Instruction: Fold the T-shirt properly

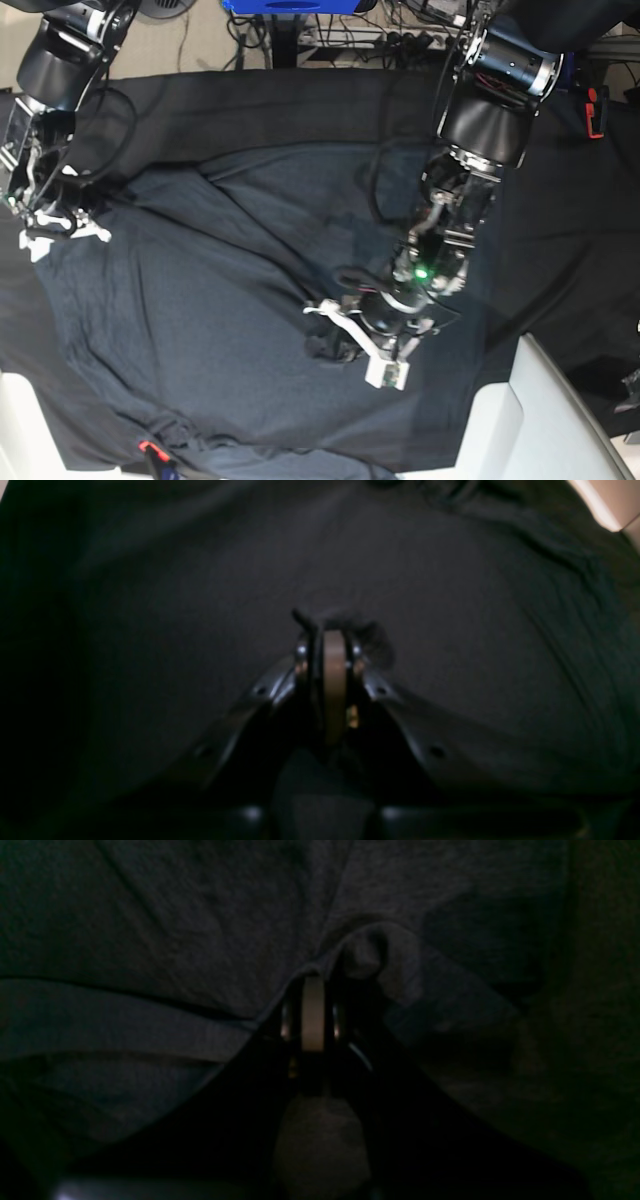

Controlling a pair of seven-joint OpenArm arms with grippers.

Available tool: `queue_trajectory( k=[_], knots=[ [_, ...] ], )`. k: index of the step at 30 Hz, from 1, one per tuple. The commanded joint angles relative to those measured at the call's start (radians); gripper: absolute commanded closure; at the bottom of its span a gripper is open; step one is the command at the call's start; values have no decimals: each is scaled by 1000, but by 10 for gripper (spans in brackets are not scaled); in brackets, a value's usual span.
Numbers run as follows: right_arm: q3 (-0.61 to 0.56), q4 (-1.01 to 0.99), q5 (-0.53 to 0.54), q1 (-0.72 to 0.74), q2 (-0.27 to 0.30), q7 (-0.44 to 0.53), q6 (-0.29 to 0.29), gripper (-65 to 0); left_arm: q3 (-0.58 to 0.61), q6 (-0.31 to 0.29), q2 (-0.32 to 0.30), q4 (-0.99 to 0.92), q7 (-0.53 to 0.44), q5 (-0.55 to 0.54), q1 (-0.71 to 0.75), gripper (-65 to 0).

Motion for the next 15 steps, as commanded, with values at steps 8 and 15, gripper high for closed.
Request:
queue_trajectory(
  k=[8,15],
  knots=[
    [3,16,9,2,11,12,3,-8,-10,2,-4,-65,-55,-3,-29,0],
    [5,19,12,-1,10,12,8,-9,-10,2,-4,-66,-52,-3,-63,0]
  ],
)
